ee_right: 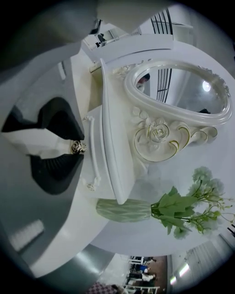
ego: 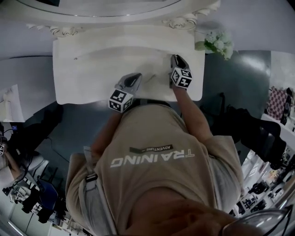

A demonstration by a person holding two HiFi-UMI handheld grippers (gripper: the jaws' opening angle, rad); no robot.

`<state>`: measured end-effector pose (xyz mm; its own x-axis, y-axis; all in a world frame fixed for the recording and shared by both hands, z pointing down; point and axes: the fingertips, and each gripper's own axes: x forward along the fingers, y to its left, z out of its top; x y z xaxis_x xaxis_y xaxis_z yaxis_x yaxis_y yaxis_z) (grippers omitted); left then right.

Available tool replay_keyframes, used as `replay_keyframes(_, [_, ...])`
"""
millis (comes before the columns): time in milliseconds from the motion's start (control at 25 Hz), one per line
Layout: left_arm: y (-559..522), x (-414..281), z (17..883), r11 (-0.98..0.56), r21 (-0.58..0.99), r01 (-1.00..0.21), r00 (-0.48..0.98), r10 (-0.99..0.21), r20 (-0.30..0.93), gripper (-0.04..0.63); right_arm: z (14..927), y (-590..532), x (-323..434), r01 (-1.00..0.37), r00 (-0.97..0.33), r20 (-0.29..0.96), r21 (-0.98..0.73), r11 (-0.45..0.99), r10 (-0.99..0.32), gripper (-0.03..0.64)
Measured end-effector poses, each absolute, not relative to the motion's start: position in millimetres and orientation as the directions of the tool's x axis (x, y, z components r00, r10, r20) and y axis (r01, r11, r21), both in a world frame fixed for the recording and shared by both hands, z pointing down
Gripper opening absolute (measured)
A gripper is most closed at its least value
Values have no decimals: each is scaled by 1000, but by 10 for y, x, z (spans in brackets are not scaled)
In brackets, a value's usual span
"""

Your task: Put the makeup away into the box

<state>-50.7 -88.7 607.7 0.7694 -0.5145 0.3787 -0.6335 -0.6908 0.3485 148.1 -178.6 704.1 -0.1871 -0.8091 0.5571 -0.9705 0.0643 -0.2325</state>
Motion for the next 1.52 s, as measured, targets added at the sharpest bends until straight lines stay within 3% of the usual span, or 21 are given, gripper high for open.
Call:
replay_keyframes(880, [-897,-516,5991,-696,375,-612,790,-513,336,6,7064,-1246,1376,-950,-249,577,-302,80,-778,104])
replay_keyframes(960, [-930,-516,5980,-697,380,-608,793,-512,329,6,7011,-1212,1337,-930,-301,538,-348,117,-787,200])
replay_keyframes(1040, [-945,-526,5975,-695,387,-605,796,-514,321,6,6979,-1087,1309,-916,-344,528,-371,154,-776,201])
replay_keyframes(1120, [-960,-547,5995,-695,389,-605,796,-515,317,6,7003,-895,1207,-902,-411,549,-359,238,-728,201])
replay_keyframes(1320, [-985,-533,6093,-685,402,-608,794,-515,324,6,7069,-486,703,-711,-629,629,-226,666,-457,201])
replay_keyframes(1520, [-1040,-542,6069,-678,394,-621,784,-533,320,6,7101,-604,349,-506,-681,673,-149,849,-288,201])
